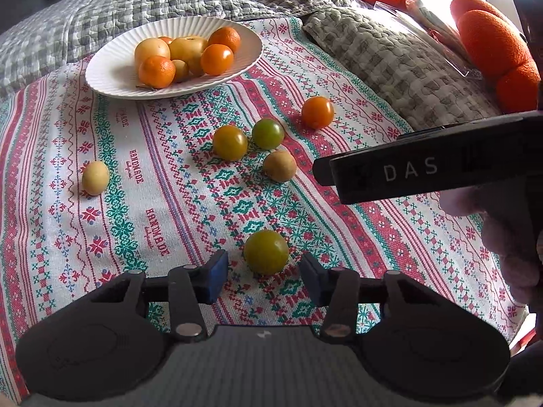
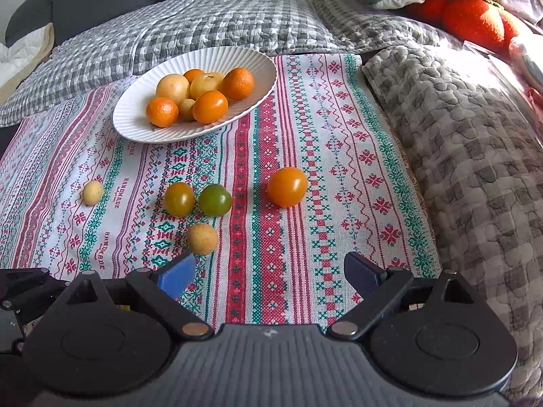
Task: Organize fruits
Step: 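Grasp a green cherry tomato with the left tool while the right tool grasps a small yellow fruit, then carry both fruits onto the white plate and open both tools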
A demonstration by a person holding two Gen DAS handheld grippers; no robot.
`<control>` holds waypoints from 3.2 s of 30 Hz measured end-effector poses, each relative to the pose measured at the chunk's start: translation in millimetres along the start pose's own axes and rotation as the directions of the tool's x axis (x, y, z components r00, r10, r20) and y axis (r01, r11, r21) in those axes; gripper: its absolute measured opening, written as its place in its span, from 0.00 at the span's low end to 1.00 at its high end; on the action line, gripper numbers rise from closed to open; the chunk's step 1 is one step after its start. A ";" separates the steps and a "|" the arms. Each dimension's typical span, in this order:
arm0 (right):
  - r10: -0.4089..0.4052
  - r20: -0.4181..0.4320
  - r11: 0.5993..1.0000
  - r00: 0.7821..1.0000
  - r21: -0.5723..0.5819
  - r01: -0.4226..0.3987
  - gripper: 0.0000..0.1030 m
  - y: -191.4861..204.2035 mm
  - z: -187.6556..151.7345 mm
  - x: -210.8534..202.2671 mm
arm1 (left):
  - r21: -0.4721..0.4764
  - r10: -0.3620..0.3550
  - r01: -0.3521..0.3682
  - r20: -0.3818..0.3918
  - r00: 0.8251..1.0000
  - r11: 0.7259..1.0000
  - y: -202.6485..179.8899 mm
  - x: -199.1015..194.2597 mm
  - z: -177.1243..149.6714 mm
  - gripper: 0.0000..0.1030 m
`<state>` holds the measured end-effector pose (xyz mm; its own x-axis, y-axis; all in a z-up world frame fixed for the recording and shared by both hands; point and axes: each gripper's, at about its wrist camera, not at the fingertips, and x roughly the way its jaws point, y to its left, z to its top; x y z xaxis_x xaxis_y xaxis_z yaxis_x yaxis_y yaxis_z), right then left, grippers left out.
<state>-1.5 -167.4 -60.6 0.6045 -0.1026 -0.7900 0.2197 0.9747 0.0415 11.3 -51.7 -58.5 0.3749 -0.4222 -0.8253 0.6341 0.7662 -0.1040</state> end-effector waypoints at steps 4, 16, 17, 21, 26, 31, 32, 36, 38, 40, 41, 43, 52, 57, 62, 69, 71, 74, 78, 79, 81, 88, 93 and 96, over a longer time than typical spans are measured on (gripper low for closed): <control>-0.003 -0.003 1.000 1.000 -0.002 0.003 0.91 0.2 -0.1 1.8 | -0.011 -0.002 0.002 0.005 1.000 1.000 0.8 0.7 0.8 0.26; 0.061 0.080 0.995 0.995 -0.085 -0.054 0.87 12.8 -2.6 5.3 | -0.028 0.064 -0.064 0.008 0.998 0.998 7.4 -5.6 5.6 0.20; 0.067 0.083 0.994 0.994 -0.089 -0.060 0.86 14.2 -2.7 6.5 | -0.037 0.074 -0.073 0.000 0.997 0.997 9.6 -5.8 5.7 0.20; 0.089 0.086 0.993 0.992 -0.085 -0.082 0.79 19.4 -2.7 14.0 | -0.083 0.099 -0.101 -0.024 0.995 0.991 21.6 -6.6 6.3 0.20; 0.101 0.086 0.991 0.991 -0.096 -0.093 0.67 26.1 -3.6 21.8 | -0.119 0.112 -0.115 -0.032 0.993 0.986 30.2 -7.3 8.3 0.20; 0.135 0.090 0.984 0.987 -0.128 -0.123 0.55 34.9 -4.4 23.2 | -0.122 0.116 -0.120 -0.039 0.993 0.985 29.9 -6.4 8.5 0.20; 0.137 0.091 0.983 0.986 -0.132 -0.124 0.54 36.1 -4.2 23.2 | -0.122 0.112 -0.117 -0.041 0.993 0.986 29.9 -6.5 8.3 0.20; 0.137 0.095 0.982 0.986 -0.140 -0.123 0.49 40.0 -4.3 24.4 | -0.134 0.094 -0.099 -0.044 0.995 0.986 30.8 -6.0 7.8 0.20; 0.134 0.094 0.983 0.987 -0.141 -0.120 0.45 40.3 -4.1 25.6 | -0.138 0.092 -0.098 -0.046 0.995 0.986 31.7 -6.3 7.9 0.20; 0.125 0.096 0.984 0.988 -0.142 -0.111 0.39 40.3 -4.2 26.0 | -0.139 0.092 -0.098 -0.047 0.995 0.985 31.9 -6.3 7.9 0.20; 0.124 0.097 0.984 0.988 -0.142 -0.110 0.37 40.0 -4.3 25.8 | -0.138 0.093 -0.098 -0.047 0.995 0.986 31.8 -6.4 7.9 0.20; 0.125 0.096 0.984 0.988 -0.141 -0.110 0.31 39.1 -3.9 26.0 | -0.136 0.095 -0.100 -0.048 0.994 0.986 31.1 -6.3 8.0 0.20; 0.149 0.093 0.984 0.984 -0.115 -0.138 0.23 35.7 -2.1 22.8 | -0.145 0.082 -0.087 -0.040 0.996 0.986 32.7 -7.3 9.7 0.20; 0.217 0.104 0.976 0.971 -0.037 -0.215 0.23 26.1 2.0 15.7 | -0.164 0.066 -0.067 -0.009 0.998 0.984 35.6 -11.7 11.8 0.20; 0.275 0.131 0.959 0.953 0.036 -0.282 0.23 17.9 5.4 7.5 | -0.187 0.051 -0.042 0.044 0.998 0.981 37.7 -18.9 14.1 0.20; 0.373 0.178 0.909 0.910 0.127 -0.397 0.23 7.5 12.0 -2.1 | -0.185 0.039 -0.014 0.136 0.990 0.983 37.8 -31.2 17.7 0.20; 0.399 0.188 0.893 0.897 0.142 -0.427 0.23 6.4 13.2 -4.5 | -0.189 0.036 -0.005 0.161 0.986 0.982 40.2 -34.8 19.7 0.20; 0.425 0.204 0.875 0.882 0.158 -0.458 0.23 5.3 15.2 -8.0 | -0.204 0.037 0.001 0.181 0.983 0.979 43.5 -37.4 23.3 0.20; 0.434 0.221 0.866 0.873 0.166 -0.472 0.23 6.3 19.8 -10.3 | -0.207 0.051 -0.010 0.197 0.979 0.978 45.1 -38.3 31.2 0.20; 0.431 0.222 0.867 0.874 0.166 -0.470 0.23 6.6 21.5 -10.0 | -0.210 0.054 -0.010 0.204 0.977 0.978 46.3 -38.2 34.3 0.20; 0.418 0.225 0.874 0.880 0.162 -0.457 0.23 6.2 26.6 -8.4 | -0.221 0.047 0.002 0.214 0.976 0.975 48.6 -37.0 41.1 0.20; 0.352 0.278 0.884 0.894 0.216 -0.415 0.23 -14.6 51.9 -0.9 | -0.222 0.046 0.007 0.233 0.971 0.975 52.9 -18.6 70.8 0.20; 0.301 0.301 0.899 0.905 0.228 -0.375 0.23 -25.5 71.9 13.4 | -0.220 0.050 0.003 0.234 0.971 0.975 55.5 -0.4 93.8 0.20; 0.284 0.300 0.911 0.911 0.212 -0.354 0.23 -25.6 81.5 23.1 | -0.210 0.045 0.004 0.232 0.972 0.978 54.5 9.5 104.7 0.20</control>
<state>69.3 -210.9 -30.1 0.8428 0.1237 -0.5238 0.1486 0.8819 0.4474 120.3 -64.7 -13.9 0.5500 -0.4879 -0.6778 0.4797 0.8489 -0.2218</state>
